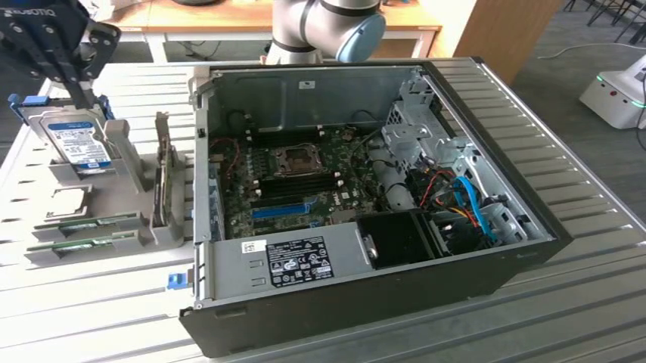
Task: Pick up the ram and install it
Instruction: 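Reach for the ram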
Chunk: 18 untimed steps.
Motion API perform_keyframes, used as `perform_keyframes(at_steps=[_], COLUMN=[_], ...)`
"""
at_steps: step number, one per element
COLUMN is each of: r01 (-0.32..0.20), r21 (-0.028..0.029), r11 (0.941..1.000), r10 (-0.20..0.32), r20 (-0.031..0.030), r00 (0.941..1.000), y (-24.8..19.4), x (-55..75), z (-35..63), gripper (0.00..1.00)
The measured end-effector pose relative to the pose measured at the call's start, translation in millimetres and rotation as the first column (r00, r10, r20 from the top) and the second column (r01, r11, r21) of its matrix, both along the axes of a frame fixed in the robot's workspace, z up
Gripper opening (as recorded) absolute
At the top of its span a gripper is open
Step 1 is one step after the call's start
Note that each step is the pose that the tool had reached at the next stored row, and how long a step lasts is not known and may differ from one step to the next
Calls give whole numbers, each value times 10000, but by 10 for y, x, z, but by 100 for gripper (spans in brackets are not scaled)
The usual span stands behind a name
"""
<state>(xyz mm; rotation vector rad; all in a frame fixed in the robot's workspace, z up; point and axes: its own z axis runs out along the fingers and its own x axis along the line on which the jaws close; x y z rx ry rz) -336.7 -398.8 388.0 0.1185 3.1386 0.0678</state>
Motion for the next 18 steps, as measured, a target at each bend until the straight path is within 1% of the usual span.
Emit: perform_keyframes(at_steps=[12,18], r01=[0,-1], r21=[1,1], r11=[10000,10000], r10=[0,1], r20=[-69,-101], r00=[10000,9999], y=[0,0], x=[-286,-378], z=[-18,-24], gripper=[10,10])
